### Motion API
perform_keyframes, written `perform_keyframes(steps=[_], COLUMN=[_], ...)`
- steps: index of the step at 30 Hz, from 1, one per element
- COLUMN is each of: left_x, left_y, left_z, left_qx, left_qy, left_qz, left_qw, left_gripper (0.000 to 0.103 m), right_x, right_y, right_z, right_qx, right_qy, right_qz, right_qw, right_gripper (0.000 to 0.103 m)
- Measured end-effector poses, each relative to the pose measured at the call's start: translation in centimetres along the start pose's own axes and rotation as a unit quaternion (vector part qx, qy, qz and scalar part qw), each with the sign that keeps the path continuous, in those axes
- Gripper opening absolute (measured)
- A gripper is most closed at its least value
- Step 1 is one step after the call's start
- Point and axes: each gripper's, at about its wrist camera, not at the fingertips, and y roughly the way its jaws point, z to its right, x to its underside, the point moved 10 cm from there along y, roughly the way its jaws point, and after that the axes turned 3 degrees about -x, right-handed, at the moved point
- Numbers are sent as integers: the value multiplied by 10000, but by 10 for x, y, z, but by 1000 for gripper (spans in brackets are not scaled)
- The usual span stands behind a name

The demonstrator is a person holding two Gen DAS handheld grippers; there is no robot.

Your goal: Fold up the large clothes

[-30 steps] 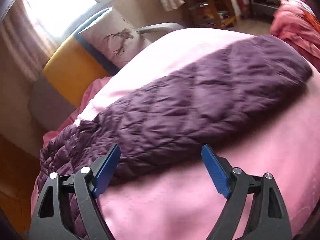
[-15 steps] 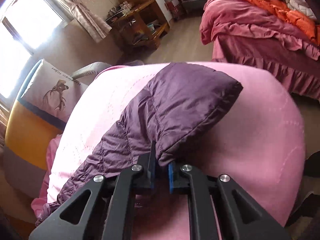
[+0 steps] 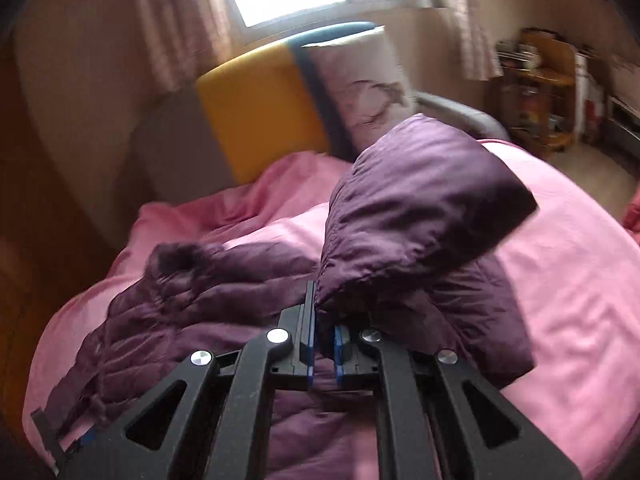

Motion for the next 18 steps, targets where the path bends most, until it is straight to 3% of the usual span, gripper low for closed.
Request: perform_keyframes(steps=[4,5,7,9,13,14,15,18], left_x=[0,0,0,0,-1,-2,-5,-17], left_y=[-1,-2,-3,-4,-5,-6,-11,-23], left_z=[0,1,0,0,0,0,-2,2], left_qx=[75,101,174,217,328,336,272,638], left_qy=[-51,-70,-119,-149,-225,-241,-279,-485], left_qz=[20,24,42,50,61,35,55,123], left_qw=[10000,9999,9998,9996,9992,9991,9992,9967], left_gripper=[99,99,99,99,99,94,82,78], right_x=[48,56,69,75,89,93,98,117], right_y=[59,69,81,83,68,64,58,40], right_z=[-102,-120,-145,-157,-143,-133,-120,-81], right_qx=[-645,-765,-980,-1149,-1228,-1216,-1195,-1230], right_qy=[-441,-488,-542,-512,-277,-175,-30,569], right_qz=[-632,-743,-834,-854,-764,-772,-782,-769], right_qw=[9949,9931,9902,9884,9891,9894,9897,9878], right_gripper=[7,13,29,65,84,86,89,93])
